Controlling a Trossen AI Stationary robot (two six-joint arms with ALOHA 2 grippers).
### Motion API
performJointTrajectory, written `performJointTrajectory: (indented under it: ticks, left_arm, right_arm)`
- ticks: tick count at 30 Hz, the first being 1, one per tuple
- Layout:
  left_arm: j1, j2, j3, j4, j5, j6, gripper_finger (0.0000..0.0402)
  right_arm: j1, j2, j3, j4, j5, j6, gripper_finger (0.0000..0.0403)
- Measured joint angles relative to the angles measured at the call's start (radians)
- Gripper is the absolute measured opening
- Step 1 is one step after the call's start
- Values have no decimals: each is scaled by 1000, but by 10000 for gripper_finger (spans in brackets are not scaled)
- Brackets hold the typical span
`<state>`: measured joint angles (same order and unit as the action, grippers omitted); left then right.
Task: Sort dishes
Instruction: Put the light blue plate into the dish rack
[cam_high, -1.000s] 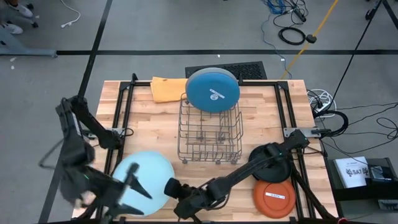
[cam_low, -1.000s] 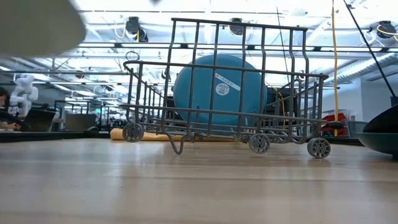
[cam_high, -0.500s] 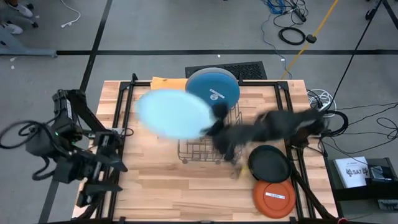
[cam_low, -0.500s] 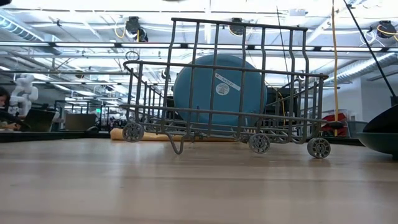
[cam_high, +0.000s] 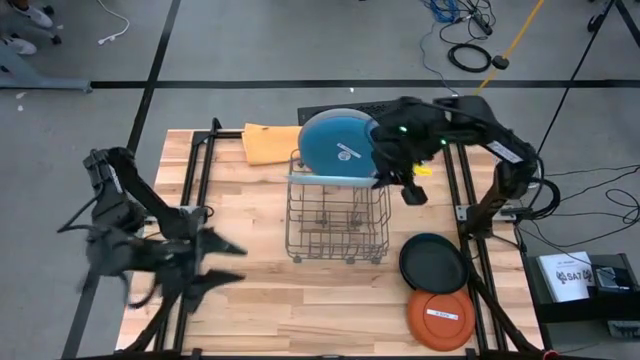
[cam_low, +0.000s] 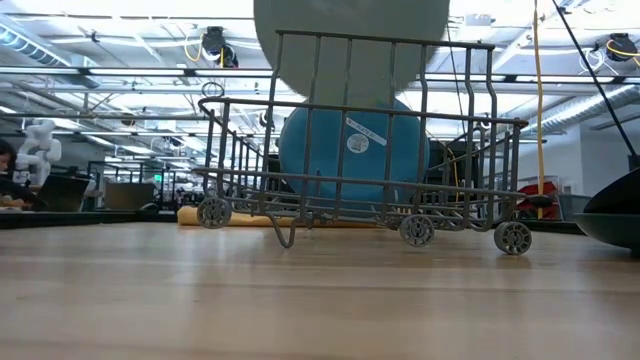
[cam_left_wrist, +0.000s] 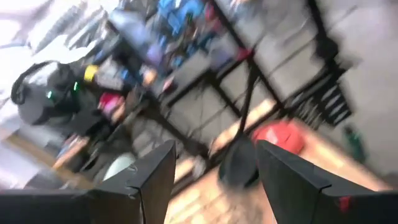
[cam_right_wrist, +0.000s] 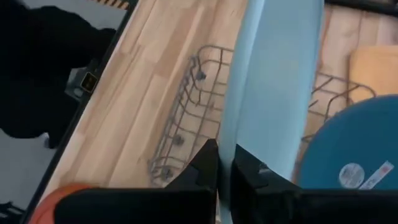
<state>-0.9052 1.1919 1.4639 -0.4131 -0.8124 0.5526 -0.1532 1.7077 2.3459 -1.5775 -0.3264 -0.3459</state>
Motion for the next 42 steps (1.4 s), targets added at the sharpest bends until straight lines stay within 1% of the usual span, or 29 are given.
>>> performJointTrajectory:
  ticks: [3, 5, 6, 10, 15, 18, 24, 30, 33, 36, 40, 42]
  left_arm:
    - [80, 2, -1, -83, -5, -39, 223]
    - [138, 0, -1, -132, 34, -73, 223]
    - [168, -1, -1, -162, 65, -93, 223]
    - [274, 0, -1, -265, 166, -176, 223]
    - [379, -1, -1, -328, 220, -203, 223]
    - [446, -6, -1, -331, 253, -182, 223]
    - [628, -35, -1, -305, 404, -172, 223]
    - [822, -36, -1, -262, 649, -186, 223]
    - [911, -9, -1, -264, 659, -212, 223]
    - [1006, 39, -1, -312, 668, -200, 223]
    - [1106, 89, -2, -335, 773, -165, 223]
    - [1143, 104, -2, -336, 799, -138, 223]
  right_arm:
    - [-80, 32, 1, 12, -90, -52, 4]
    - [-129, 61, 1, 5, -161, -100, 4]
    - [-151, 77, 1, 7, -174, -111, 4]
    - [-228, 131, 1, 7, -179, -133, 4]
    - [-291, 152, -50, 6, -198, -137, 4]
    - [-306, 152, -94, 6, -202, -144, 4]
    - [-319, 152, -123, 6, -224, -160, 4]
    - [-319, 152, -124, 7, -229, -137, 4]
    - [-307, 152, -124, 7, -228, -122, 4]
    - [-296, 149, -124, 7, -227, -102, 4]
    - [-285, 140, -124, 5, -231, -84, 4]
    - [-276, 137, -124, 7, -229, -84, 4]
